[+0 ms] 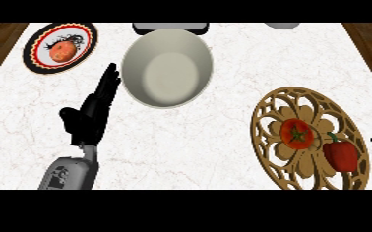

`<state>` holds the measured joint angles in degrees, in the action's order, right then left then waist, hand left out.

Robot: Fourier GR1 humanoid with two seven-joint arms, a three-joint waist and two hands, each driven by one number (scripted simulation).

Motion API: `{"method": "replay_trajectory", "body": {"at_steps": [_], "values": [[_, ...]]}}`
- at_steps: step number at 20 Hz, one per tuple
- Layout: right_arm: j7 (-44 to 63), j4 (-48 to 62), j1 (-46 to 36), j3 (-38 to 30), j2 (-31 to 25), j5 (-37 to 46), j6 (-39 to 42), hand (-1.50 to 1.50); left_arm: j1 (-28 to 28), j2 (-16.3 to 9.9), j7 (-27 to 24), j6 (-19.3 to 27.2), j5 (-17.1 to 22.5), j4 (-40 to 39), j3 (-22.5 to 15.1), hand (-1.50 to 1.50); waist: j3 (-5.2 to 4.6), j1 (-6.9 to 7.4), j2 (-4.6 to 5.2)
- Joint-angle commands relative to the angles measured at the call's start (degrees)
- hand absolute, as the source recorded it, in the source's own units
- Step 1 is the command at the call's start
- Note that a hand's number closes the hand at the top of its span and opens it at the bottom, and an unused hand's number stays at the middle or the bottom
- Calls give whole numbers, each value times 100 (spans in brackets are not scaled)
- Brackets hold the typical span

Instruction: Pick the bell pepper from the placemat and place it in the bowl

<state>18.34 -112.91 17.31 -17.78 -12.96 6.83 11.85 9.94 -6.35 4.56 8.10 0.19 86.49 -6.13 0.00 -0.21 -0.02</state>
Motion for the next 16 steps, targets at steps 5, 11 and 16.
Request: {"method": "replay_trajectory", "body": {"at_steps": [5, 11, 16], "values": [[-846, 1190, -462, -198, 121, 341, -3, -150, -254, 42, 182, -145, -51, 313, 141, 0, 1, 17, -1], [-1269, 1932, -307, -260, -139, 1240, -332, -150, -285, 62, -115, -198, -163, 217, 90, 0, 2, 22, 5], [-665, 1716, -611, 158, 83, 1672, -382, -150, -213, -32, 404, -347, -80, 618, 265, 0, 0, 22, -2]]}}
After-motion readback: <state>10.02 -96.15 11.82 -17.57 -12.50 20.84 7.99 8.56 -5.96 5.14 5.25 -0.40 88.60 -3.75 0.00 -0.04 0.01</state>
